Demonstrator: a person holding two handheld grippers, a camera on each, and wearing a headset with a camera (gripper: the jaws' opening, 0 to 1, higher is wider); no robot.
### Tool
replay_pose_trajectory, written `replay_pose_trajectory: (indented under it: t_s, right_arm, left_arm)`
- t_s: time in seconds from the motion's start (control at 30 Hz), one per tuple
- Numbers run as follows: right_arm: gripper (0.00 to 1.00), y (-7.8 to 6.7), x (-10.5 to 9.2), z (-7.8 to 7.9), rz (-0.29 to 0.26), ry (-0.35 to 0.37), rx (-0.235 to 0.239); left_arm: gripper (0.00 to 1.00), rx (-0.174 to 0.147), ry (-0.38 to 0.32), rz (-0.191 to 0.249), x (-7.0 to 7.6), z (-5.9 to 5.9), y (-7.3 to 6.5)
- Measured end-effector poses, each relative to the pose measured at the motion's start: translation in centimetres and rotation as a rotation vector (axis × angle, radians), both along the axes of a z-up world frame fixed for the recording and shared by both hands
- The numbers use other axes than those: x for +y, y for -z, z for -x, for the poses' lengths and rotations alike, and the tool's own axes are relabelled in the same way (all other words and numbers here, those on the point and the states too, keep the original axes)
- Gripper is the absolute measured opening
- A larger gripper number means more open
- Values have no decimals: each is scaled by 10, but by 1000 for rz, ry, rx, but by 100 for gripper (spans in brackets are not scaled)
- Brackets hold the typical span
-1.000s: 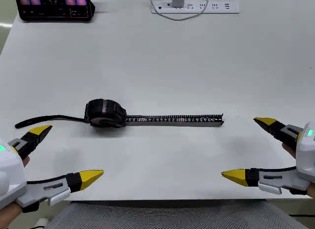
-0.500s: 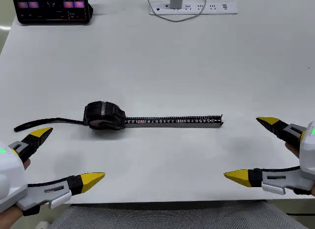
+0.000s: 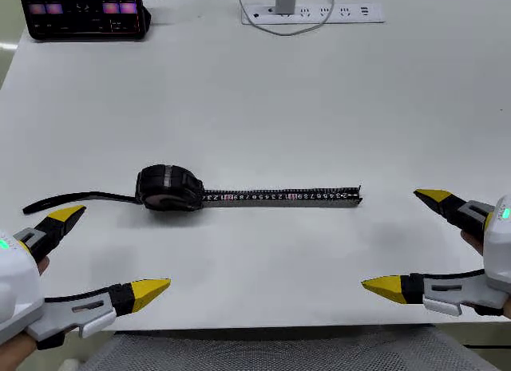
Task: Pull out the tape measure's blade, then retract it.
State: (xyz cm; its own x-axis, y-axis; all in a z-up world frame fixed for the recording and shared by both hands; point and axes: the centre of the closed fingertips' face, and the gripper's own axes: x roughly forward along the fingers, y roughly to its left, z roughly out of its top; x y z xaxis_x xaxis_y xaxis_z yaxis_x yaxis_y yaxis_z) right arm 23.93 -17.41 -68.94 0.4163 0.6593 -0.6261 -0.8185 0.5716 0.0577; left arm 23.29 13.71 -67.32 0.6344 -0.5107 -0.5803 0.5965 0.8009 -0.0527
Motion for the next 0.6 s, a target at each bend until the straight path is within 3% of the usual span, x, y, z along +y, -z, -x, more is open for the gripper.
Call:
replay_pose_trajectory:
  t_s: [0.6]
  right_arm:
    - [92,-2,5,2,1,-11,2]
  left_arm:
    - [93,-4,-12,11,0,-2,-1]
